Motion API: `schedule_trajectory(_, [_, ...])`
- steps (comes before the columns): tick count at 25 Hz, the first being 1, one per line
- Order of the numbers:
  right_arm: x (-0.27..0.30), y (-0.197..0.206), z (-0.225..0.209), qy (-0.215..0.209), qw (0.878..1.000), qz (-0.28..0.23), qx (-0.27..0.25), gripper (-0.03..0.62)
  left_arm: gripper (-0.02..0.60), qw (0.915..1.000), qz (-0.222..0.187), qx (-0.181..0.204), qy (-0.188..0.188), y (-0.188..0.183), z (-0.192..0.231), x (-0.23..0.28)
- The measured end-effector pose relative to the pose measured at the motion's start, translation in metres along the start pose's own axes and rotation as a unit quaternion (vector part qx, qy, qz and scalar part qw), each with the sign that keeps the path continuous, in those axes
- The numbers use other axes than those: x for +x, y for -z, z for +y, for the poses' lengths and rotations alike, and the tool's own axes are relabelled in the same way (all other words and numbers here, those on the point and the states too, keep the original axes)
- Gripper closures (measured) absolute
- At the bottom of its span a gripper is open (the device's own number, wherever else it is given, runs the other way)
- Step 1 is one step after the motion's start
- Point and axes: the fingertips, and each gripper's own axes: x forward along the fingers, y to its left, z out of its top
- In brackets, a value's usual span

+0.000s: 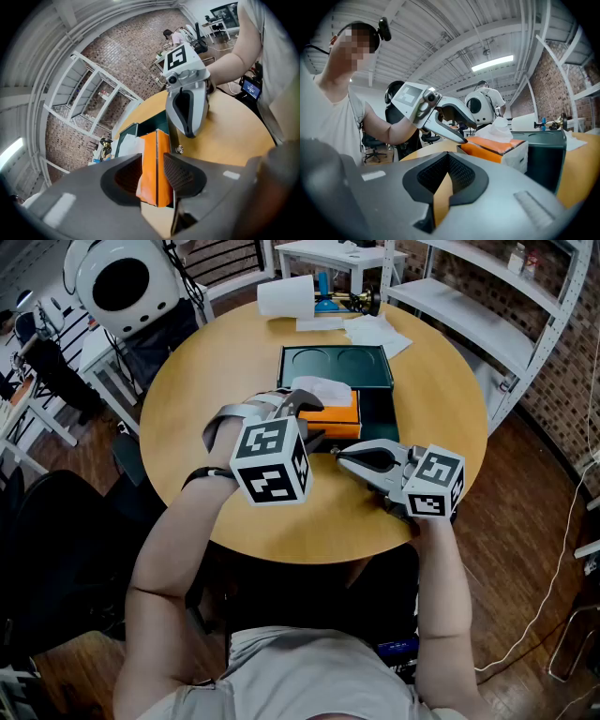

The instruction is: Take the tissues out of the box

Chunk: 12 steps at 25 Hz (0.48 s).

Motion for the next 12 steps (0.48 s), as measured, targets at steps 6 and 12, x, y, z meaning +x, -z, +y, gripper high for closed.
schedule_trajectory(6, [0.000,0.000,-0.002,0.000,1.000,0.000,-0.002,0.592,0.439,0.9990,0.042,0.009,0.012,0.016,-0.002,0.025])
schedule_trajectory(12, [0.000,0.000,-0.002,0.000,1.000,0.000,-0.002,0.592,0.509,0.9987,0.049,-0.001,0.013,0.023,-0.006,0.036])
